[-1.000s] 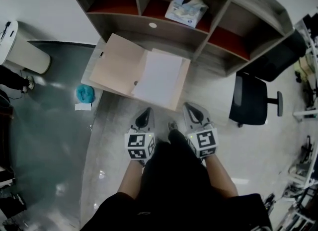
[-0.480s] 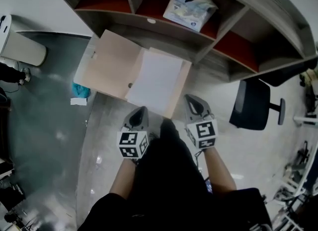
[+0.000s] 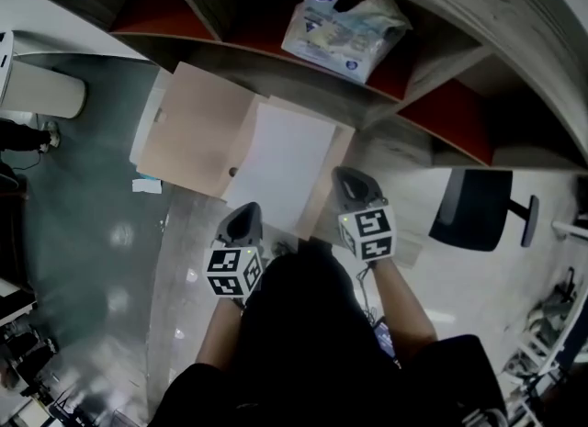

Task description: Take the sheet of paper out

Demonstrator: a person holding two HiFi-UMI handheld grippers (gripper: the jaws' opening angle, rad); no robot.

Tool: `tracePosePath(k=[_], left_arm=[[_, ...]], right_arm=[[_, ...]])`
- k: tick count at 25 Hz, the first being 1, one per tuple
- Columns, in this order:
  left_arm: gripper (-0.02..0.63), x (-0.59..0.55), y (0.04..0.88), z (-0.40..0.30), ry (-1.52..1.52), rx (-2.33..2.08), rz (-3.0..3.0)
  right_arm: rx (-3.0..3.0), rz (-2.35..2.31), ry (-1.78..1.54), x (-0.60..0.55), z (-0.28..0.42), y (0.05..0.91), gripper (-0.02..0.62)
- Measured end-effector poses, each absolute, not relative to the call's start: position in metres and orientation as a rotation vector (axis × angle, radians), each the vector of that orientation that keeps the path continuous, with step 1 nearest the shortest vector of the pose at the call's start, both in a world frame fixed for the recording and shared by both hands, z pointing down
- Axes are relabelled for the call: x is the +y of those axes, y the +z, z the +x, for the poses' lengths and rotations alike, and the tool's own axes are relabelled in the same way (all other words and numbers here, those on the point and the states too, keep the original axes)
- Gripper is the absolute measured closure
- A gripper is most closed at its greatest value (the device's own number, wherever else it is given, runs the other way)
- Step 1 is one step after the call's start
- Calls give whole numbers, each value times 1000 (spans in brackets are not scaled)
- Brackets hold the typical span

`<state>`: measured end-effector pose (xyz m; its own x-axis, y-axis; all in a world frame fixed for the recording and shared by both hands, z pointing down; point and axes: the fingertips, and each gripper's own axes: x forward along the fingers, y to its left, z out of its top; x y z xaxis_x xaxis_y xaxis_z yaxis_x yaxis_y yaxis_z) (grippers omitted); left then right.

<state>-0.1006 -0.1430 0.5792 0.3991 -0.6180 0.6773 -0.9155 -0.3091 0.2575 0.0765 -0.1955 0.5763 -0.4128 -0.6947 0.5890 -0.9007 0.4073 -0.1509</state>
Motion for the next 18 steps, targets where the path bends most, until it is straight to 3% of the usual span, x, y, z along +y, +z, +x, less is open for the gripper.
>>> tracePosePath(k=[18], left_arm=[[563, -174, 618, -82, 676, -1307, 1988]], right_arm=[[-2182, 1315, 877, -241, 81, 629, 578]])
